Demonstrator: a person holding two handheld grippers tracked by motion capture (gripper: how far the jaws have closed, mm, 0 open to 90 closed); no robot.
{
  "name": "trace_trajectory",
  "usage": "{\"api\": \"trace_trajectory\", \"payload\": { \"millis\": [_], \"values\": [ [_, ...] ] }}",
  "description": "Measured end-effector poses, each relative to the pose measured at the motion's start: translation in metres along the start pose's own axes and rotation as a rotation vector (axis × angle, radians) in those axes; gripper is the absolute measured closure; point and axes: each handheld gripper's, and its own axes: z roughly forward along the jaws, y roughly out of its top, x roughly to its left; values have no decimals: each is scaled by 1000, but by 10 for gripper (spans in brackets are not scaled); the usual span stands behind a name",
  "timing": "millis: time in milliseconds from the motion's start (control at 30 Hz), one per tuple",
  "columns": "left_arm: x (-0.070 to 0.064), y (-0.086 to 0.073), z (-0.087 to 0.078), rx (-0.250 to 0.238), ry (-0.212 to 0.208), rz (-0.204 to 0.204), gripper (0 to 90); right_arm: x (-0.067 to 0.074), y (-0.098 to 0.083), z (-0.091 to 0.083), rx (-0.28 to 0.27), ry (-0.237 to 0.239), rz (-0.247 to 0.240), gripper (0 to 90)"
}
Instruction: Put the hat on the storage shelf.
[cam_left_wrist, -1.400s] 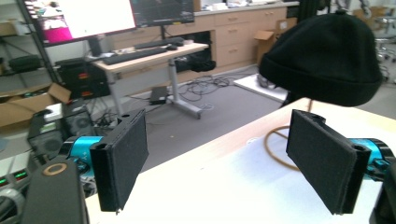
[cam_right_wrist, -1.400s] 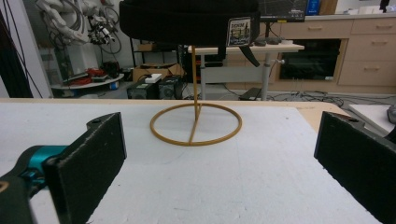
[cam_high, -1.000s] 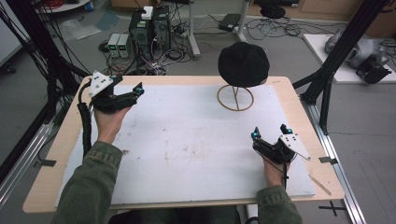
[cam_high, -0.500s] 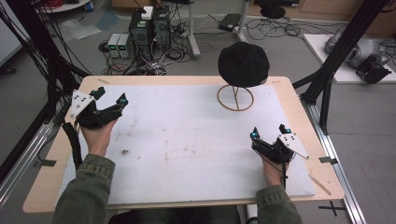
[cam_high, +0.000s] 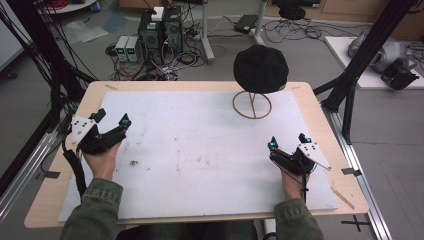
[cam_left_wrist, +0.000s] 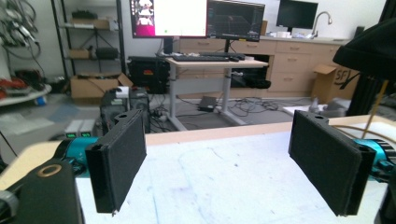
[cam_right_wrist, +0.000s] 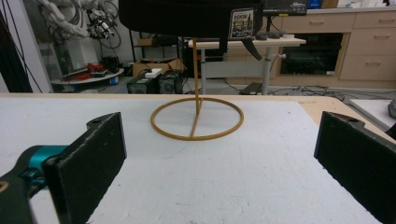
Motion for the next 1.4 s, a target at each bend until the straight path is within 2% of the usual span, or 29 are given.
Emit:
{"api": "trace_trajectory", "payload": {
  "millis": [100,300,600,733,900,1067,1400],
  "values": [
    [1,-3,-5,-9,13,-25,192,0,0,0,3,1,-4,13],
    [1,-13,-13,16,54,20,192,0,0,0,2,-1,-9,12],
    [8,-35,-28,40,131,24,193,1,-1,0,14,-2,-3,13],
    [10,-44,-34,37,168,30,197,1,-1,0,5,-6,-22,13],
    [14,-50,-35,49,182,-4,201,2,-1,-1,11,-2,-22,13],
    [14,-50,-36,46,193,11,205,1,-1,-1,6,-7,-26,13],
    [15,-49,-37,44,199,15,207,1,-1,-1,7,-4,-24,13]
  ]
}}
